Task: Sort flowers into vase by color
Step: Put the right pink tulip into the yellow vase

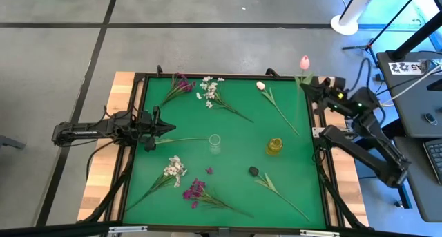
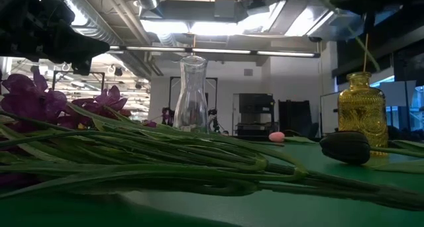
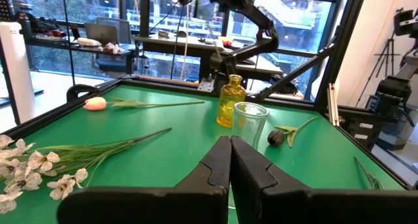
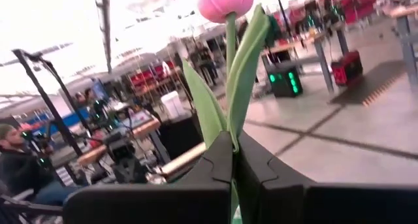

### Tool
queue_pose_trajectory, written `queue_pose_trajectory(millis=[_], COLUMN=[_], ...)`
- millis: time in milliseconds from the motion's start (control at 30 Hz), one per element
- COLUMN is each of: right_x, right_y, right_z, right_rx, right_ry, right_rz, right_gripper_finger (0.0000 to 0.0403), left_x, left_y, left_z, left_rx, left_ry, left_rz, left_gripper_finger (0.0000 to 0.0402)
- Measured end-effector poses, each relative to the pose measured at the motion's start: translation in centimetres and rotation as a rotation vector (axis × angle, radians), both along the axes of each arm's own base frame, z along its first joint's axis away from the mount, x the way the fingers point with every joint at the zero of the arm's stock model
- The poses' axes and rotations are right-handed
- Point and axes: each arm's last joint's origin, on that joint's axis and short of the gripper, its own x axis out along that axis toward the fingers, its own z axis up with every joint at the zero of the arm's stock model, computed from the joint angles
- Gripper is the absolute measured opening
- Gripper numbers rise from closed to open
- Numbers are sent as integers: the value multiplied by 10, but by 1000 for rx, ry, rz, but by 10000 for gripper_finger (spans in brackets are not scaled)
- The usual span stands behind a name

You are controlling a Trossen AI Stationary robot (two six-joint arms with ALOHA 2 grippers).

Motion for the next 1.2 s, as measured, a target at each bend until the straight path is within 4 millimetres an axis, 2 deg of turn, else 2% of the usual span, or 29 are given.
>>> queue_pose_trajectory(millis=[167,300,367,567,733,867,1067,1200], right_x=[-3,3,4,0,5,8,8,20], right_y=[4,0,0,5,1,-4,-4,-6], right_z=[-18,-42,-48,-45,-53,-59,-43,-32], right_rx=[-53,-135,-202,-350,-276,-229,-303,-298], right_ry=[-77,-167,-243,-387,-313,-266,-356,-331], right_rz=[12,83,120,158,184,142,109,134], right_gripper_finger=[0,0,0,0,0,0,0,0], left_x=[0,0,0,0,0,0,0,0], left_y=[0,0,0,0,0,0,0,0], left_z=[0,0,0,0,0,0,0,0], left_rx=[0,0,0,0,0,0,0,0], left_ry=[0,0,0,0,0,0,0,0], left_rz=[0,0,0,0,0,0,0,0], left_gripper_finger=[0,0,0,0,0,0,0,0])
